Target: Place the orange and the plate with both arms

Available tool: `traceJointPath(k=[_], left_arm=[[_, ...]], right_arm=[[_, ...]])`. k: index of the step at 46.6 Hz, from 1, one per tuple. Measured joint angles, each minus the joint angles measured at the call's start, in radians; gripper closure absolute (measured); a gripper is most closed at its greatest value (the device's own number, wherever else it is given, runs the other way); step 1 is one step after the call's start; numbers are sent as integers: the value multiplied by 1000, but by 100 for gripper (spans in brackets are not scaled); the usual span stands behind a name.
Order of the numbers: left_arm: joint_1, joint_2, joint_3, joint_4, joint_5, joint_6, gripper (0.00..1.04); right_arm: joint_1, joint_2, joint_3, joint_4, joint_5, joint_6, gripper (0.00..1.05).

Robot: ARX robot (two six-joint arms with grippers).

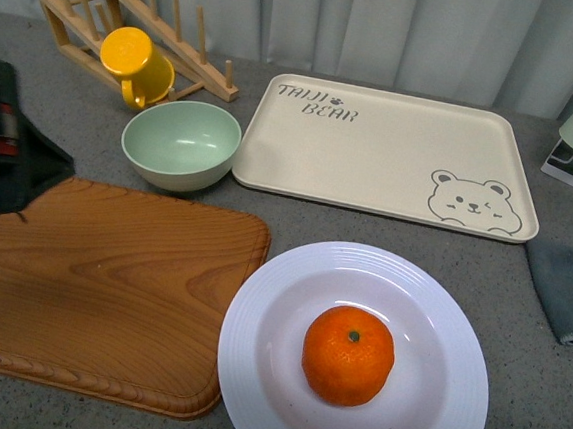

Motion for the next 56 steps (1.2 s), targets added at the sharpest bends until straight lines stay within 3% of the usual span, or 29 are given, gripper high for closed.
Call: traceJointPath(k=[7,11,15,17,25,29,41,56], left_arm=[[20,-117,-87,9,-15,19,8],[16,-82,-208,394,-148,128,20],[33,-98,-325,757,-167,243,38],[44,-145,-330,818,-162,274,47],[83,-319,-380,709,-121,310,85],[147,-399,-393,647,-44,315,101],[172,-647,-400,433,-35,321,101],[172,-812,-400,278,-35,321,101]], right_arm=[[0,0,0,0,0,0,9],[0,0,0,0,0,0,9],[0,0,0,0,2,0,9],[0,1,0,0,0,0,9],[0,0,0,0,0,0,9],[0,0,0,0,0,0,9],[0,0,0,0,0,0,9],[0,0,0,0,0,0,9]])
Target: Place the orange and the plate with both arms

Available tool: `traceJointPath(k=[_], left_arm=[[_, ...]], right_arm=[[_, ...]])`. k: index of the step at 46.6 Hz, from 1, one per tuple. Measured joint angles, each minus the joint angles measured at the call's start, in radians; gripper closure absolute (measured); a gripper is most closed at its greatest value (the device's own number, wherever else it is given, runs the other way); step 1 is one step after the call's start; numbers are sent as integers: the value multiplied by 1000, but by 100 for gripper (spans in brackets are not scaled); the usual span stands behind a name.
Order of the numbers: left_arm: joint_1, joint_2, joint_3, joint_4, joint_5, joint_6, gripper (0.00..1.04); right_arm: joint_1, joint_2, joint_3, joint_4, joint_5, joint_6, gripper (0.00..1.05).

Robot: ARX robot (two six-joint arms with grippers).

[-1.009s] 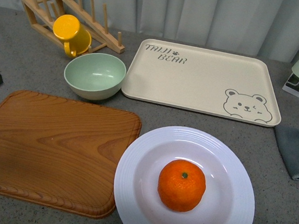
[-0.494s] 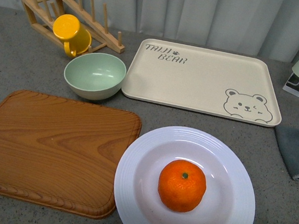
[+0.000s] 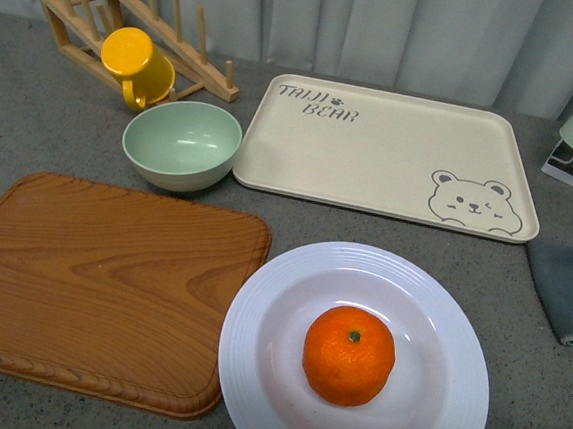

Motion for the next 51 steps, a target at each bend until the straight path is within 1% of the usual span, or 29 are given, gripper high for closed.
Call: traceJointPath(k=[22,37,40,42,51], left_arm=[[0,-179,0,-175,0,0,101],[0,-250,0,-246,0,0,101],[0,-335,0,-361,1,1,101],[0,-383,0,-409,0,0,101],[0,-418,0,-423,0,0,101]], right_arm=[[0,0,0,0,0,0,9],[0,0,0,0,0,0,9],[0,0,0,0,0,0,9],[0,0,0,0,0,0,9],[0,0,0,0,0,0,9]])
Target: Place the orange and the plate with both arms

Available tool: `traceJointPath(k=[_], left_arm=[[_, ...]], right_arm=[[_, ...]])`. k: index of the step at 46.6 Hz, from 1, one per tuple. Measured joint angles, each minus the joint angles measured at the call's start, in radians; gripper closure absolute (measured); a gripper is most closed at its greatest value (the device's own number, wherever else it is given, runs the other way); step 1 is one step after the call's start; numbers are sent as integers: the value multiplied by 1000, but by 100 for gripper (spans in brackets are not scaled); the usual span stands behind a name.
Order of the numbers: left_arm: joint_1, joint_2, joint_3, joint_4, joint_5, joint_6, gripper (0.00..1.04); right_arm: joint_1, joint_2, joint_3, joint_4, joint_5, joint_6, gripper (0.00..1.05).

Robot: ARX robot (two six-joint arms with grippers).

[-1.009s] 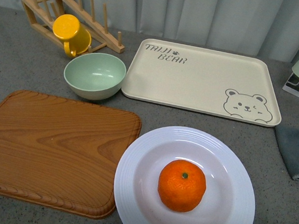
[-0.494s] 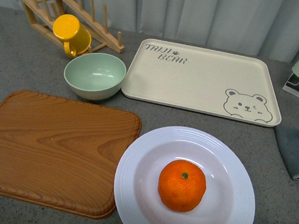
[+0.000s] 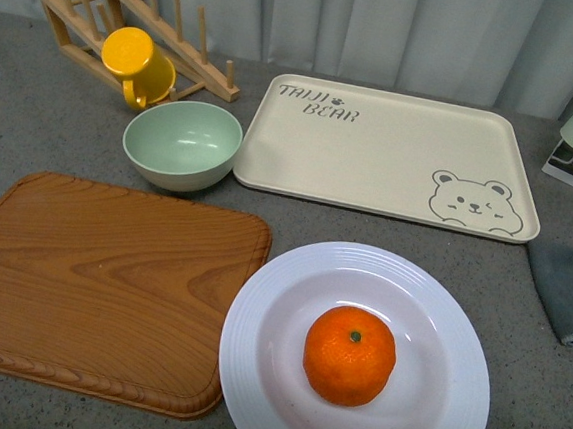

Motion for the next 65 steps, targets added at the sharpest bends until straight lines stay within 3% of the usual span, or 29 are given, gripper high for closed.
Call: traceJointPath(k=[13,17,34,39,43,45,50,55,65], left_arm=[[0,-1,0,-1,0,-1,99],[0,-1,0,-1,0,0,87],[0,-2,0,-1,0,0,9],[0,-2,0,-1,0,0,26],[0,-2,0,-1,0,3,7],[0,-2,0,-1,0,4,5],[0,-2,0,-1,0,4,7],[0,-2,0,-1,0,4,6],[0,-2,0,-1,0,3,6]], right_arm=[[0,0,0,0,0,0,9],[0,0,0,0,0,0,9],[0,0,0,0,0,0,9],[0,0,0,0,0,0,9],[0,0,0,0,0,0,9],[0,16,10,-29,-13,12,9],[16,228,91,-160,-37,119,9],[25,514,115,-36,-55,198,9],[-8,1051,221,128,-197,233,9]])
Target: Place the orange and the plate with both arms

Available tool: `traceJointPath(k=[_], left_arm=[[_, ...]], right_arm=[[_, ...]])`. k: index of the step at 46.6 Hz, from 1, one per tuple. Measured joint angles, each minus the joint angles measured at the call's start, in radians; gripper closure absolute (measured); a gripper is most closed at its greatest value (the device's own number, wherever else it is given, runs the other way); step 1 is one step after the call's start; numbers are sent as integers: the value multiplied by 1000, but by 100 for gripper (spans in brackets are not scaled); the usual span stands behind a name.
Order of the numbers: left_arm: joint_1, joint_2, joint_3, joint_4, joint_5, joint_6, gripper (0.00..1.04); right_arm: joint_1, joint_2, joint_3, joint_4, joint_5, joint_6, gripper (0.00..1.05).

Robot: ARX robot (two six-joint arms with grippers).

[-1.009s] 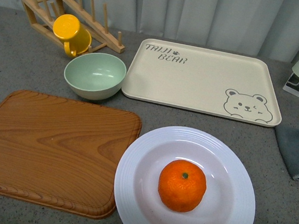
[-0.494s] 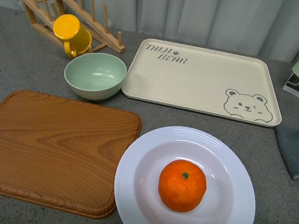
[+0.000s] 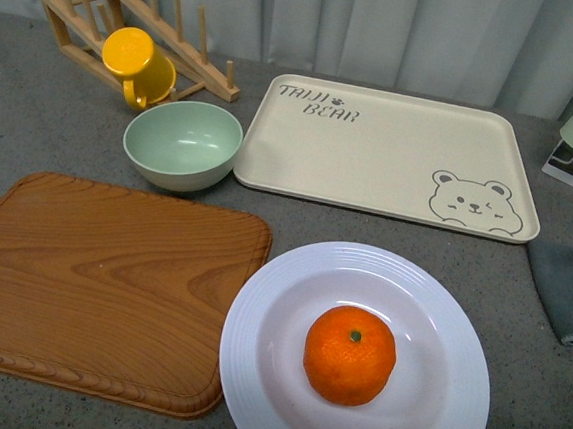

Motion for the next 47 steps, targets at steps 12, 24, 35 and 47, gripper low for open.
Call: traceJointPath(k=[12,24,35,47], left_arm=[[0,0,0,0,0,0,6],[0,0,0,0,0,0,6],[0,0,0,0,0,0,6],[0,0,0,0,0,0,6]], right_arm=[[-26,446,130,74,-155,61,9],[-13,659,212,105,-271,137,9],[5,838,274,164,-347,227,9],[48,954,328,228,-420,321,9]])
